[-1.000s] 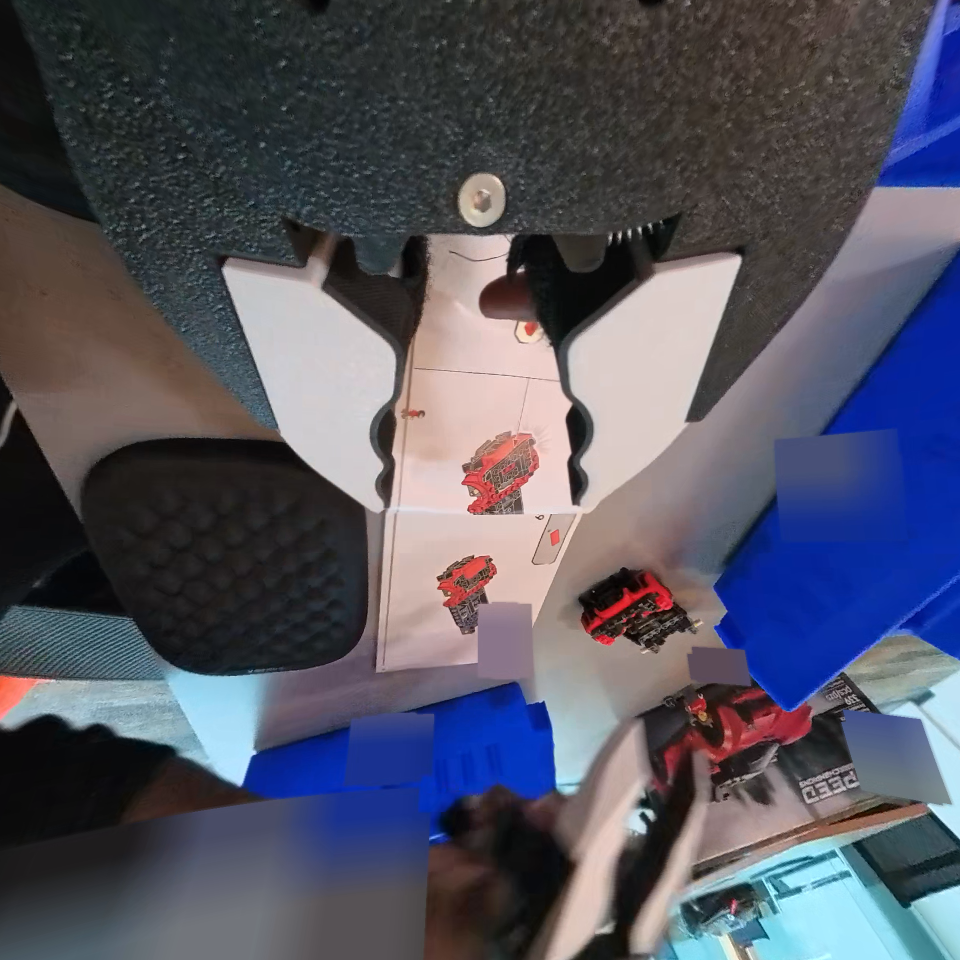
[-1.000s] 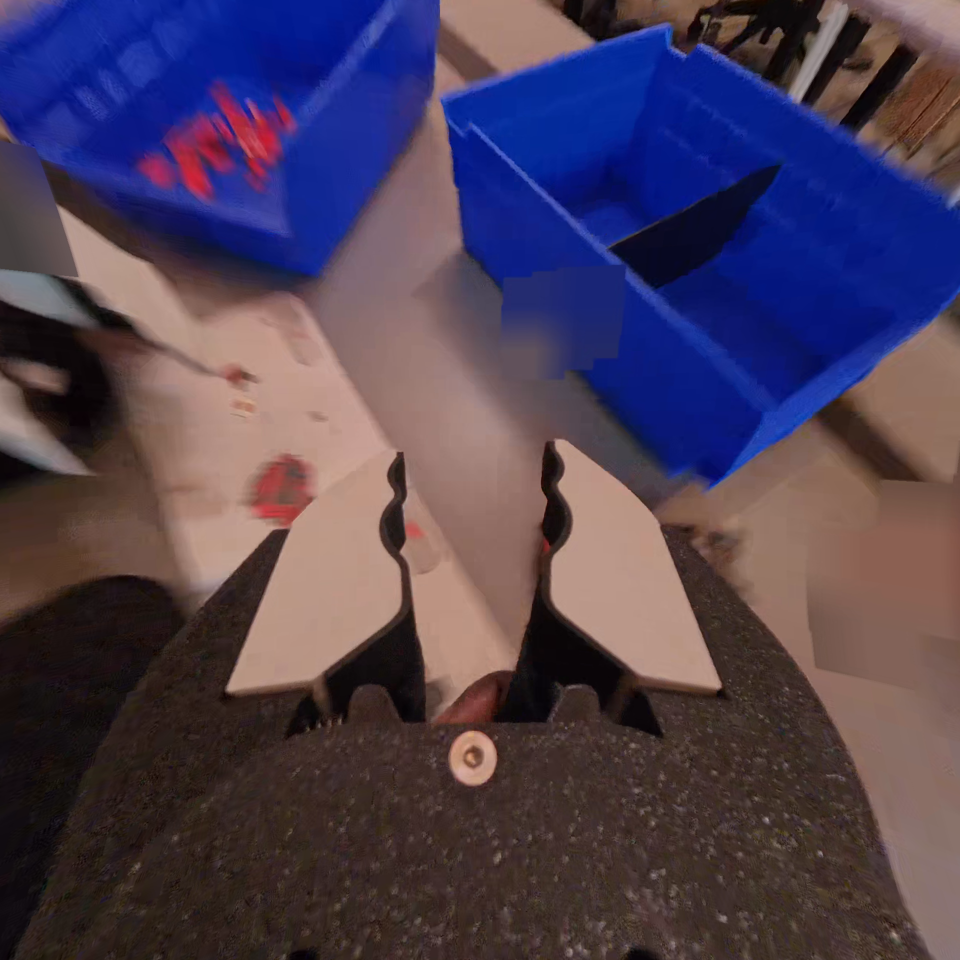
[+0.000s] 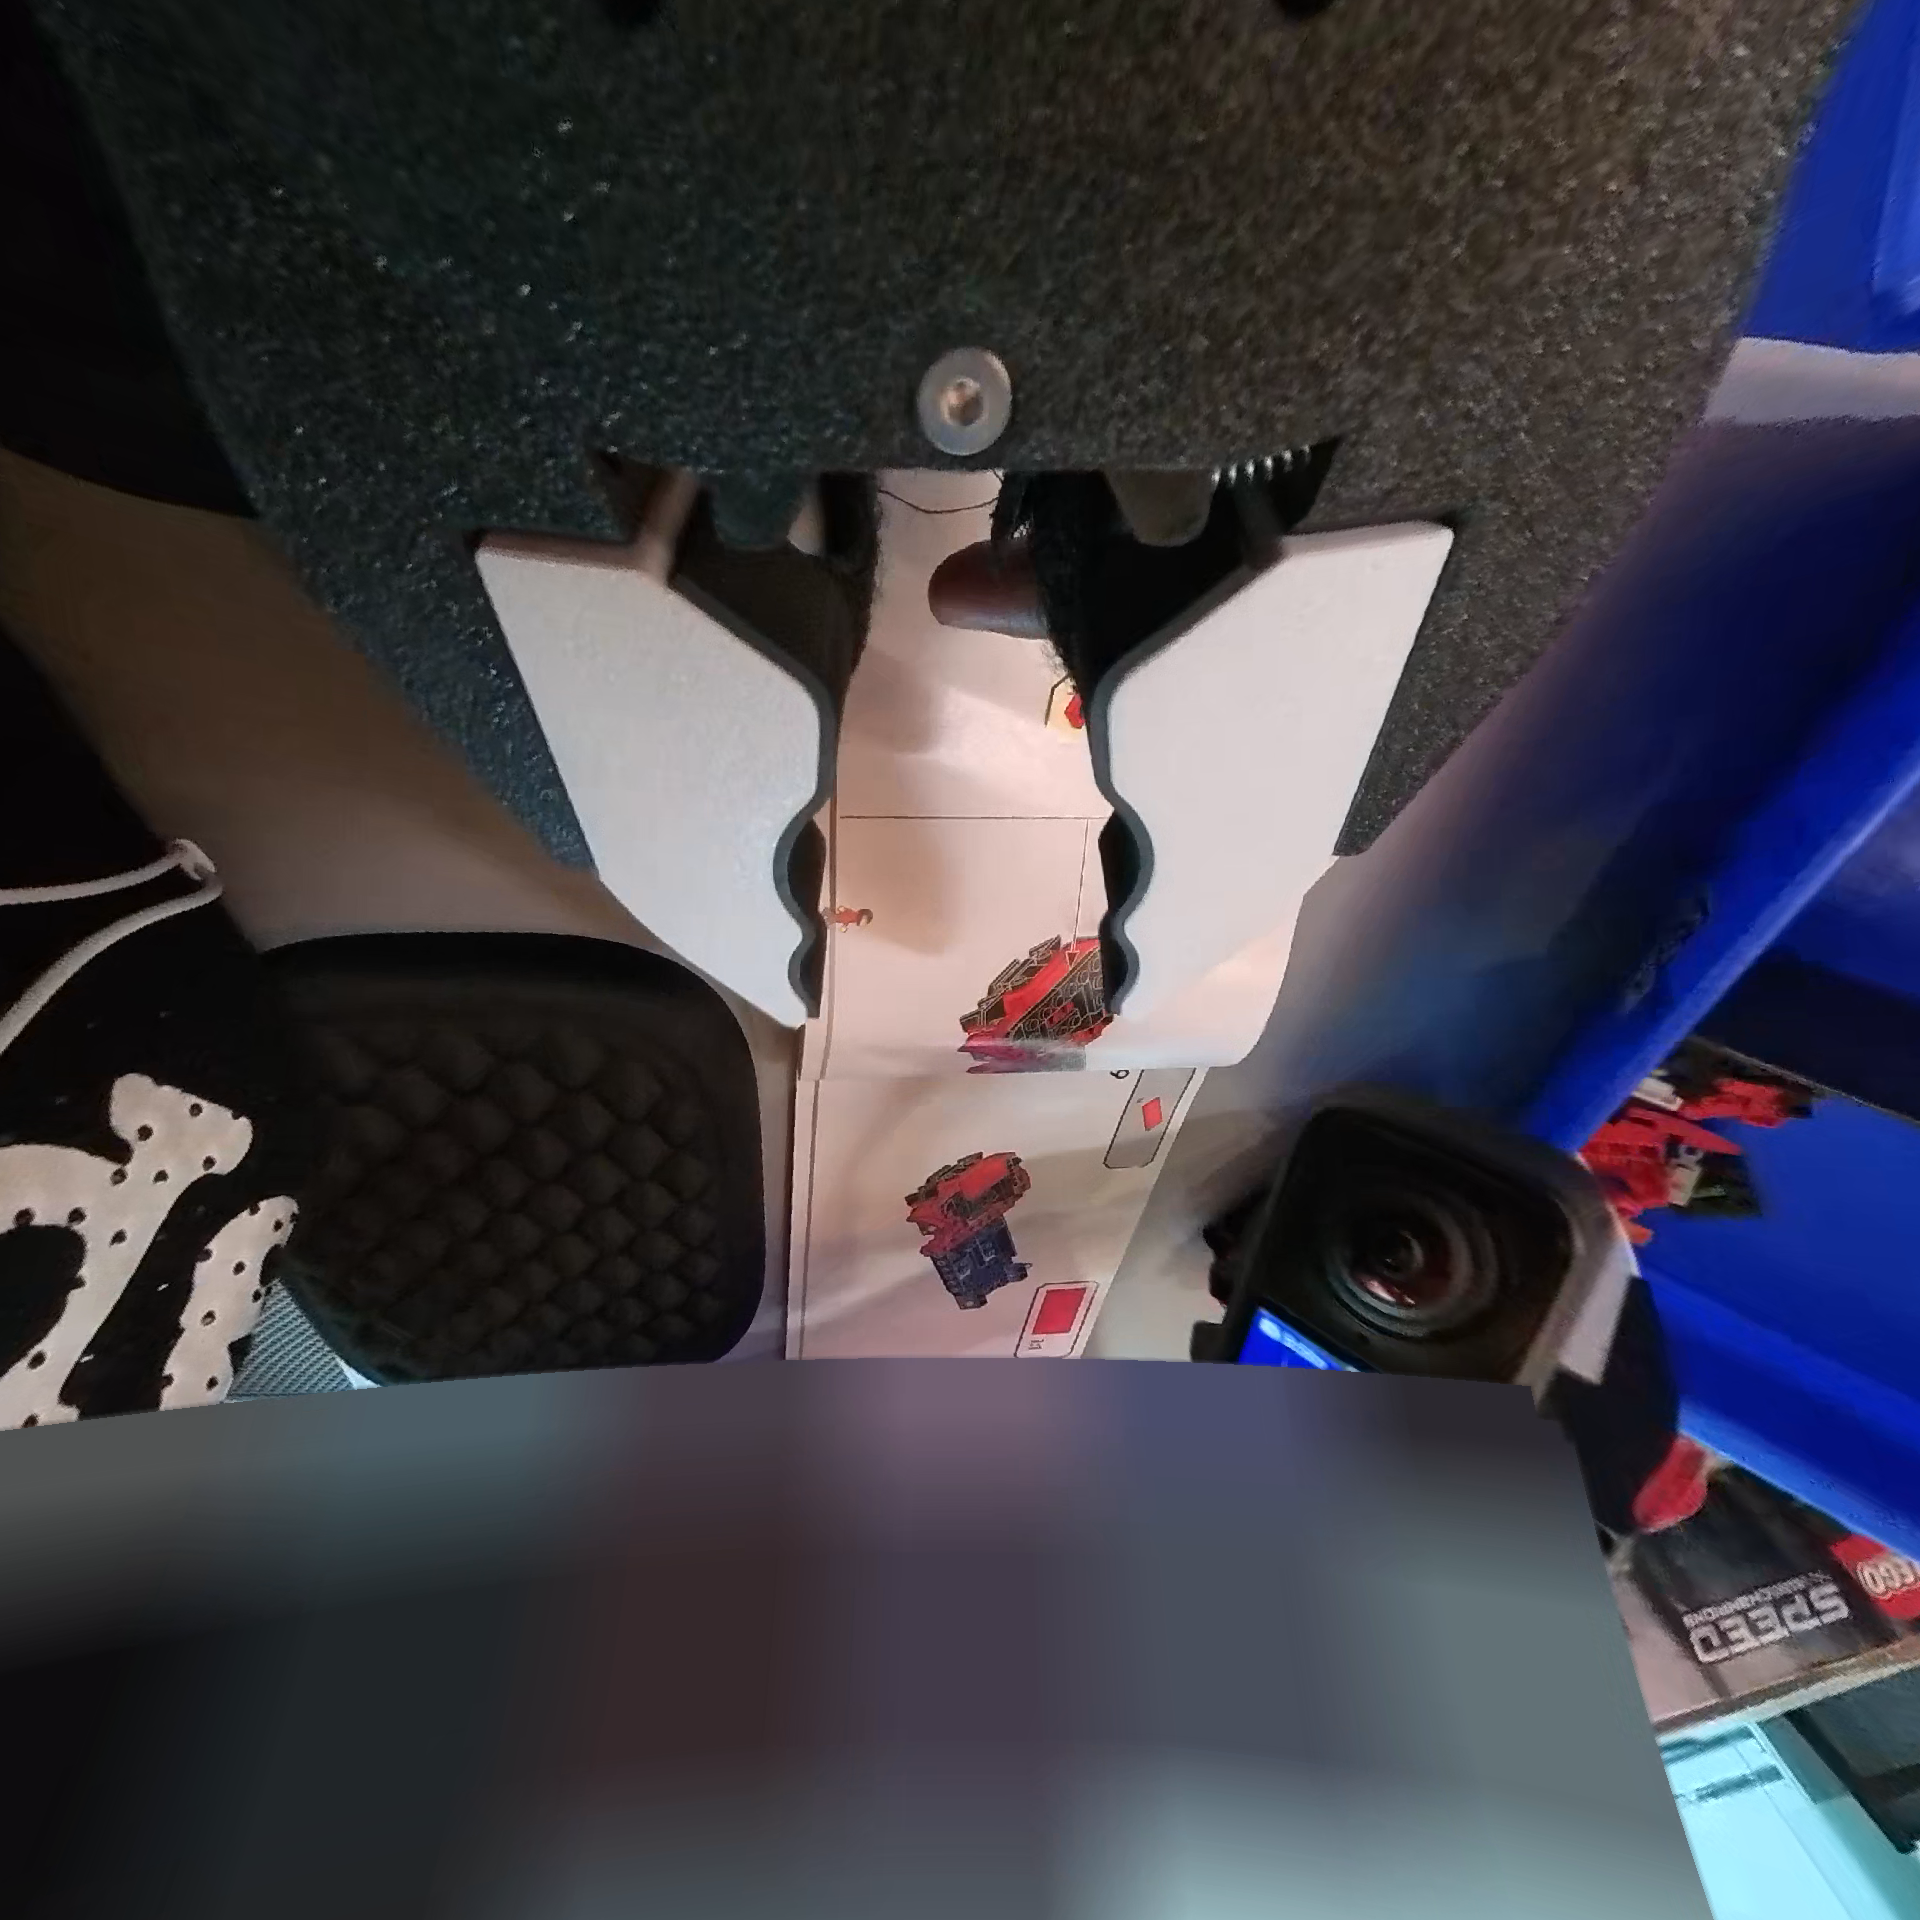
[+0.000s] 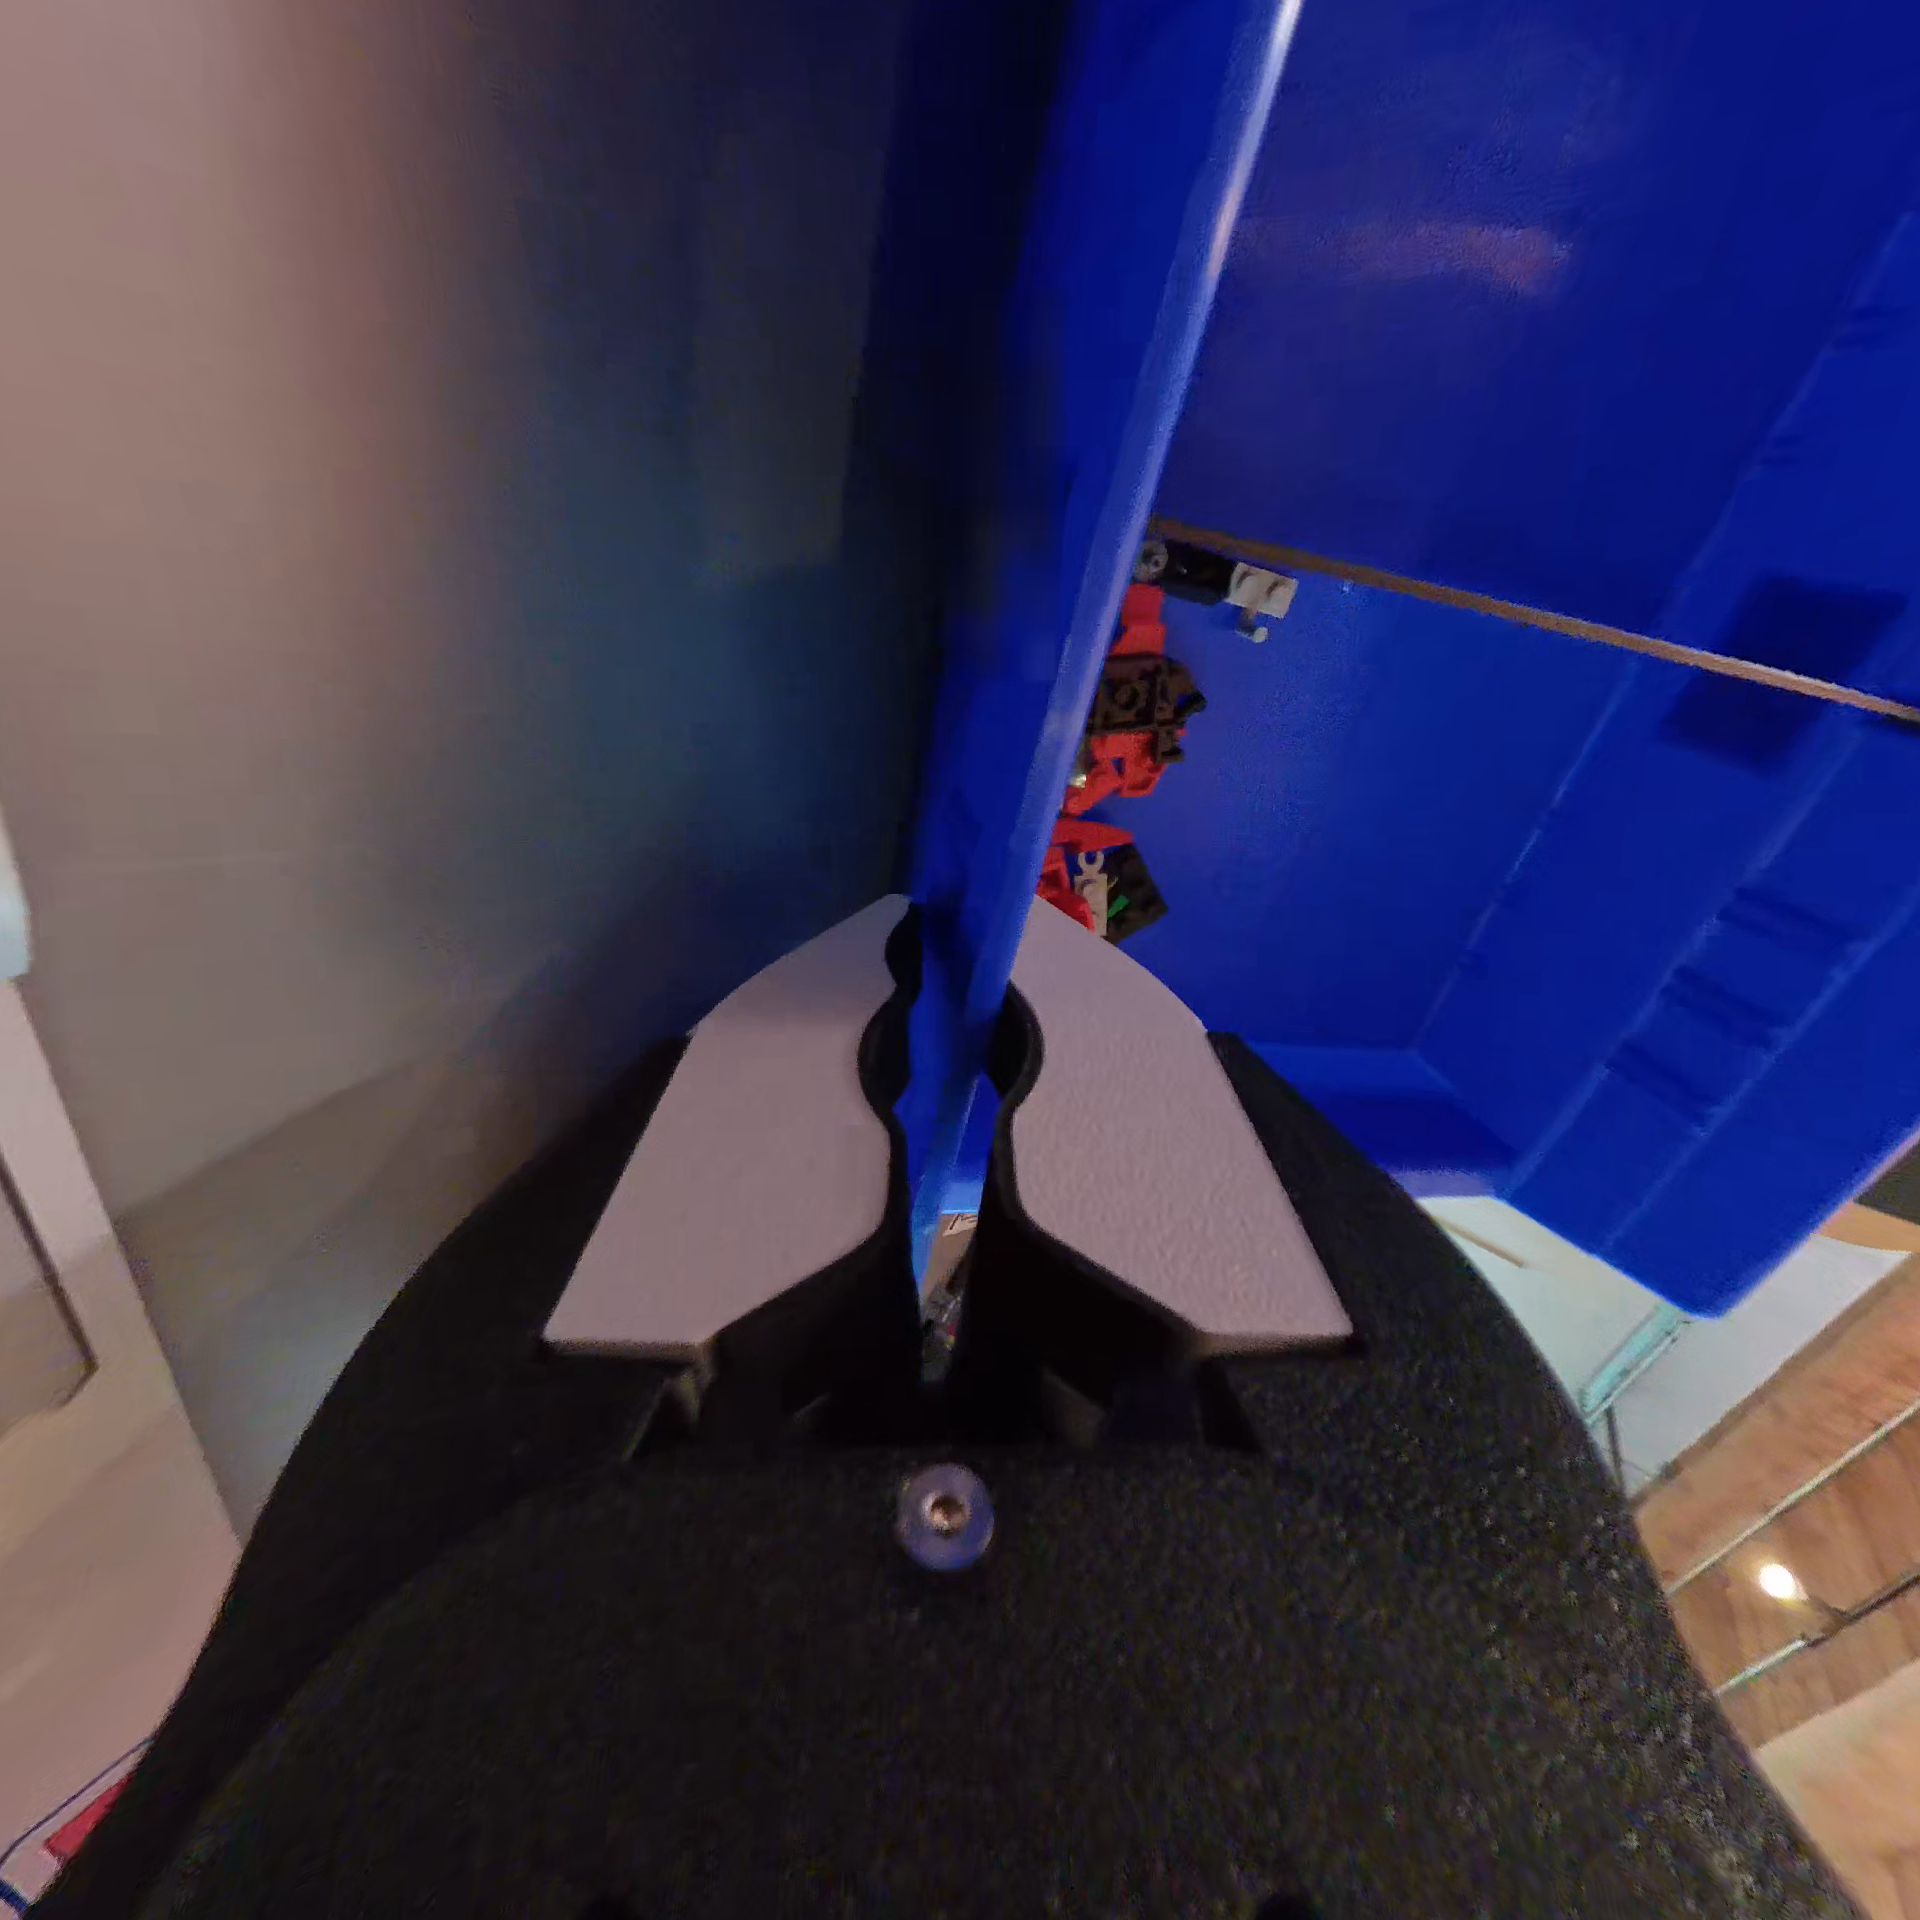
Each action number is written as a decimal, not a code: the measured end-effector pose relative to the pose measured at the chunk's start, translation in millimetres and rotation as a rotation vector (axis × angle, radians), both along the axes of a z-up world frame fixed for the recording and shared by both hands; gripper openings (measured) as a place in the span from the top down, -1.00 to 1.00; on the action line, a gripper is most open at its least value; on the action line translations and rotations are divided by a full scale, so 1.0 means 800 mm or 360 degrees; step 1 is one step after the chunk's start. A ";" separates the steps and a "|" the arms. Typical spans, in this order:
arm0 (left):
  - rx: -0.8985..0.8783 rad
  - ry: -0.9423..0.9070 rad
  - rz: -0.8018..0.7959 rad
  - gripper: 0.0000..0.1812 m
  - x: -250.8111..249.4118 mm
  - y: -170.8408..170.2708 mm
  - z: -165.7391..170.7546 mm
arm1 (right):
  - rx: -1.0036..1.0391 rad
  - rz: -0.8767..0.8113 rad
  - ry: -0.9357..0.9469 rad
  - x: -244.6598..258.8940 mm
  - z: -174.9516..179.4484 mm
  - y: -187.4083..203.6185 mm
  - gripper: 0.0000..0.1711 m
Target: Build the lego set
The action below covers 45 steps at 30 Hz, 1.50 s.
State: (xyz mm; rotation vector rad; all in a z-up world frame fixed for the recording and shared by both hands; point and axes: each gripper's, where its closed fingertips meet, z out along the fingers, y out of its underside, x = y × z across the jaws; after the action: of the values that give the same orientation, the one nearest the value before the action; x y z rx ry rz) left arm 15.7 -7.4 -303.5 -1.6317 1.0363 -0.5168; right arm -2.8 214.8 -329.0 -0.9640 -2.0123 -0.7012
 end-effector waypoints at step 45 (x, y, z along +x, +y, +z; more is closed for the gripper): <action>0.0286 -0.0109 0.0072 0.47 -0.016 0.018 0.026 | -0.1807 -0.0214 0.1607 0.054 0.075 -0.116 0.61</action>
State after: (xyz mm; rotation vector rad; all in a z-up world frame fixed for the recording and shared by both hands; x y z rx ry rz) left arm 3.0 7.1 -282.7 -1.4654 0.9645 -0.4338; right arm 40.5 122.4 -269.4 -1.6191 -1.2777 0.8906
